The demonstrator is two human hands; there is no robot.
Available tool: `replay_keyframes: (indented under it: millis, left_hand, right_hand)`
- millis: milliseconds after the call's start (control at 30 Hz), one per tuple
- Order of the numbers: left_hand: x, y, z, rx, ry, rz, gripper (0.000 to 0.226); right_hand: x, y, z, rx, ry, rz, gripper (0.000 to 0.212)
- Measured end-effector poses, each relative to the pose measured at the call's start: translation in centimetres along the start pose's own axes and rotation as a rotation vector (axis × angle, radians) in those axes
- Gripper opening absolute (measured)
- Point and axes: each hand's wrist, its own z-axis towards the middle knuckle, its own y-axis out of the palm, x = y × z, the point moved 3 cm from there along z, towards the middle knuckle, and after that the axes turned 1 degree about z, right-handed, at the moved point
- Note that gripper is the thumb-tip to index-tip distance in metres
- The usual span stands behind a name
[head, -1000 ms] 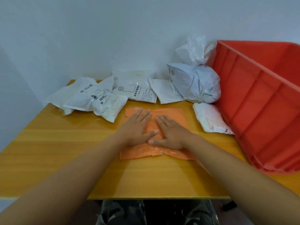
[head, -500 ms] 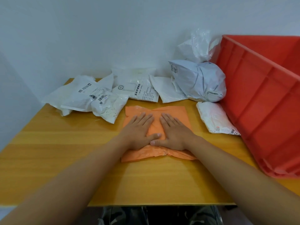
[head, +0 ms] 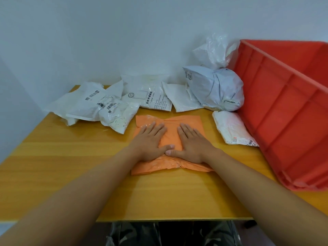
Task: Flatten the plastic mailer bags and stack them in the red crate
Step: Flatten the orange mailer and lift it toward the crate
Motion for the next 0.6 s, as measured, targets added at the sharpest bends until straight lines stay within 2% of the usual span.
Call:
replay_keyframes:
  millis: [100,167,233,300,400,500,600]
  left_hand:
    - [0.1,-0.4,-0.1,0.008,-0.008,-0.088,0.093]
    - [-0.2,-1.2,-0.4,0.099,-0.048,-0.243,0.093]
    - [-0.8,-1.9,-0.7,0.236,-0.117,-0.353,0.077]
    - [-1.5,-2.3,-1.1,0.288,-0.185,-0.396,0.065]
    - [-1.8,-2.6,-1.6,0.218,-0.248,-0.474,0.06]
    - [-2.0,-2.8,-1.8,0.123,-0.275,-0.493,0.053]
    - [-2.2,-3.2,-2.1,0.061,-0.273,-0.453,0.043]
  right_hand:
    - [-0.4,-0.5,-0.3,0.0,0.009,0.019,0.122]
    - [-1.1,-1.2,-1.3,0.037,-0.027,0.036,0.119]
    - [-2.1,-1.9,-2.6,0.086,-0.117,0.056,0.111]
    - [-3.1,-2.1,-4.0,0.154,-0.228,0.047,0.096]
    - [-4.0,-1.8,-5.3,0.222,-0.359,-0.018,0.07]
    - [-4.3,-1.0,-5.7,0.163,-0.383,-0.039,0.069]
    - [-4.3,-0.8,-5.8,0.188,-0.376,-0.08,0.058]
